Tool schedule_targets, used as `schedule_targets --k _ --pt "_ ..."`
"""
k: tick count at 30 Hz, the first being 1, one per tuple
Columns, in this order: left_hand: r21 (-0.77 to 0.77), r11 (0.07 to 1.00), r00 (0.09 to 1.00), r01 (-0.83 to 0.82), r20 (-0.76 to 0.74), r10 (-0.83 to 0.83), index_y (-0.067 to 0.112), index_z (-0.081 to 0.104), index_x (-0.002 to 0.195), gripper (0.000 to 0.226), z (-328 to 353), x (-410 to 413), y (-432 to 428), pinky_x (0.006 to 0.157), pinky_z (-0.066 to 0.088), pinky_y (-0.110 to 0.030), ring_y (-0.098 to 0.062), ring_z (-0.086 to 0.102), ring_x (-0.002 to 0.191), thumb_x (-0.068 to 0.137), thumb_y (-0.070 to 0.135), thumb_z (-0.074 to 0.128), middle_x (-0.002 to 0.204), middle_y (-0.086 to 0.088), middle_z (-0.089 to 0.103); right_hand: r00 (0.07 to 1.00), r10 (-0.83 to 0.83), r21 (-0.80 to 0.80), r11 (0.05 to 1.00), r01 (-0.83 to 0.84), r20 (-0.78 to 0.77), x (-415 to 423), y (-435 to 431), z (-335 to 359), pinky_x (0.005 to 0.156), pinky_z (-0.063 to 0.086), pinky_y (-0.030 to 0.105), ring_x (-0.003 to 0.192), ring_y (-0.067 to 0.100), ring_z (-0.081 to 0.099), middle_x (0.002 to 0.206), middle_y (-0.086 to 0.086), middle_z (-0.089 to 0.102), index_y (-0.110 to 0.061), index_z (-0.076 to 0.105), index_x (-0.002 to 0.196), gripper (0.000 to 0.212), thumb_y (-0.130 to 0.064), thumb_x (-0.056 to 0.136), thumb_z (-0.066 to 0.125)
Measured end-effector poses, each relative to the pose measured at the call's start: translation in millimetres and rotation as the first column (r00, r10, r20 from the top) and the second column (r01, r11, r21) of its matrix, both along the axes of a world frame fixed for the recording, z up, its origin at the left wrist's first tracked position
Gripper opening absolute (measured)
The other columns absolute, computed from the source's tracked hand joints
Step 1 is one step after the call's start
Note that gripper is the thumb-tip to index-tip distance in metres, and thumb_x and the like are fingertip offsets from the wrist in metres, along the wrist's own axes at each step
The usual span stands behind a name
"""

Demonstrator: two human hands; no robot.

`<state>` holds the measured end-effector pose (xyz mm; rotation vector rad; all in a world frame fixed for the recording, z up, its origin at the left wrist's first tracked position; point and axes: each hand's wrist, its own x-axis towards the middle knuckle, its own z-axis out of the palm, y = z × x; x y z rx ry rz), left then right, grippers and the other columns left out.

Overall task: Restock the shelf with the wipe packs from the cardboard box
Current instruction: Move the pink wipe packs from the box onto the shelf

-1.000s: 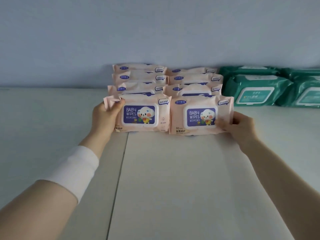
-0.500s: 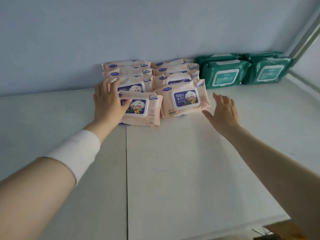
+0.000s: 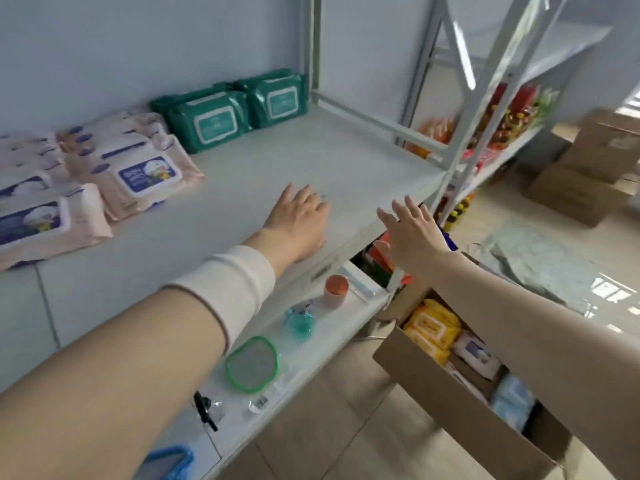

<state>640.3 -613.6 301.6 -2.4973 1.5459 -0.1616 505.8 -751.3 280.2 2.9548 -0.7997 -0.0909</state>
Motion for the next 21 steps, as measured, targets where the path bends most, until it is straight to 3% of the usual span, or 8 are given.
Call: schedule_targets --k 5,10,15,18,21 --pt "0.073 0.974 0.977 0.214 -0.028 -0.212 0.012 0.036 0.138 0.052 -47 -111 -126 0.112 0.019 -0.043 -0.027 0.03 0.137 0.092 0.036 0.046 0.142 -0.01 0.042 0.969 -0.233 0.04 0.971 0.237 -0.086 -158 -91 -40 0.118 0.013 0.046 0.145 0.034 0.009 0.153 0.013 0.024 -0.018 0.023 0.147 0.06 -0.04 0.095 0.044" --pt "0.228 0.884 0.911 0.409 -0.165 -0.379 0.015 0.043 0.133 0.043 -125 -219 -208 0.108 0.027 -0.046 -0.028 0.041 0.128 0.093 0.032 0.044 0.135 -0.009 0.05 0.794 -0.51 0.14 0.806 0.576 -0.332 -298 -151 -109 0.115 0.019 0.045 0.143 0.035 0.015 0.149 0.015 0.03 -0.016 0.026 0.146 0.058 -0.037 0.094 0.044" --pt "0.335 0.8 0.859 0.498 -0.315 -0.403 0.016 0.044 0.131 0.042 -198 -263 -258 0.109 0.028 -0.044 -0.028 0.043 0.127 0.094 0.037 0.043 0.137 -0.008 0.049 0.685 -0.545 0.222 0.68 0.698 -0.483 -363 -174 -178 0.104 0.034 0.041 0.129 0.033 0.037 0.134 0.013 0.048 -0.013 0.04 0.136 0.047 -0.036 0.095 0.042" --pt "0.384 0.752 0.829 0.536 -0.406 -0.384 0.015 0.044 0.13 0.045 -239 -273 -293 0.104 0.034 -0.041 -0.028 0.046 0.123 0.093 0.04 0.045 0.133 -0.01 0.051 0.665 -0.526 0.312 0.608 0.73 -0.53 -369 -182 -220 0.104 0.035 0.039 0.131 0.032 0.036 0.136 0.012 0.048 -0.012 0.038 0.138 0.049 -0.037 0.095 0.043" --pt "0.429 0.736 0.813 0.524 -0.511 -0.281 0.015 0.044 0.13 0.047 -290 -281 -336 0.095 0.041 -0.038 -0.028 0.051 0.117 0.092 0.042 0.046 0.129 -0.009 0.053 0.646 -0.487 0.387 0.532 0.753 -0.588 -367 -192 -274 0.107 0.035 0.038 0.134 0.031 0.033 0.138 0.012 0.046 -0.012 0.035 0.139 0.045 -0.024 0.096 0.041"
